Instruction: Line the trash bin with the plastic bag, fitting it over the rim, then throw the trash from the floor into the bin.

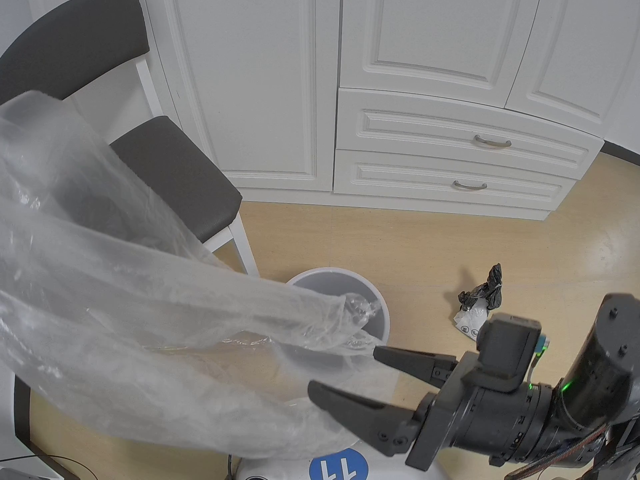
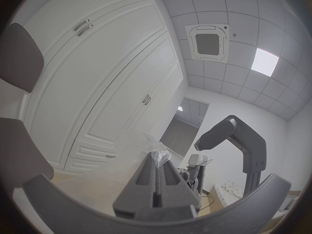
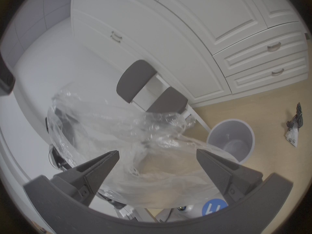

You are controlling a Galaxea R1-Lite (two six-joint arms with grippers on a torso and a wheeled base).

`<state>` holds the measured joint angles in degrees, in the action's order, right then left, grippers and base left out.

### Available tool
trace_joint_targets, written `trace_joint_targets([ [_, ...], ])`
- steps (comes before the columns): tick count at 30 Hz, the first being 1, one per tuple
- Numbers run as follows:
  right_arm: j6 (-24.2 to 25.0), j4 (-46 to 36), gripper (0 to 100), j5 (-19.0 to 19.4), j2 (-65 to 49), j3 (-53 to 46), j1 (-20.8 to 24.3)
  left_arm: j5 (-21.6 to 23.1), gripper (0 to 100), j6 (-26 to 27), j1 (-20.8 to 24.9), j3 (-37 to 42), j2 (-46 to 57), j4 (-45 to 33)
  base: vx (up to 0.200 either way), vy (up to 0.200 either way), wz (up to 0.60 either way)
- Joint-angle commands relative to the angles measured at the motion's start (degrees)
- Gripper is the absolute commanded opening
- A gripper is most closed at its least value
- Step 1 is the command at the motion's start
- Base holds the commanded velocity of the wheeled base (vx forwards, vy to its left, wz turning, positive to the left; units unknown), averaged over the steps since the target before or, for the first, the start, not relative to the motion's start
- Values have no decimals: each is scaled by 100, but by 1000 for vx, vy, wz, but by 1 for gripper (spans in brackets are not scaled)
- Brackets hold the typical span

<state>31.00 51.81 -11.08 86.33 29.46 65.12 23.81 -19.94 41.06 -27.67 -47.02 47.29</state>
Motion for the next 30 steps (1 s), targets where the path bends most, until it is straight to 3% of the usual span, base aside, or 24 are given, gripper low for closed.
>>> trace_joint_targets([
  [1, -77, -22, 100, 9, 50, -160, 141, 1, 0, -1, -1, -1, 0, 0, 0, 0, 0],
  [11, -745, -13, 100, 229, -126, -767, 431, 1, 0, -36, -1, -1, -53, 79, 0, 0, 0],
  [22, -683, 75, 100, 273, 402, -723, 299, 1, 0, -36, -1, -1, -44, 79, 0, 0, 0],
  [30, -604, 75, 100, 133, 806, -486, -131, 10, 0, -36, 34, -1, 0, 88, 0, 0, 0],
])
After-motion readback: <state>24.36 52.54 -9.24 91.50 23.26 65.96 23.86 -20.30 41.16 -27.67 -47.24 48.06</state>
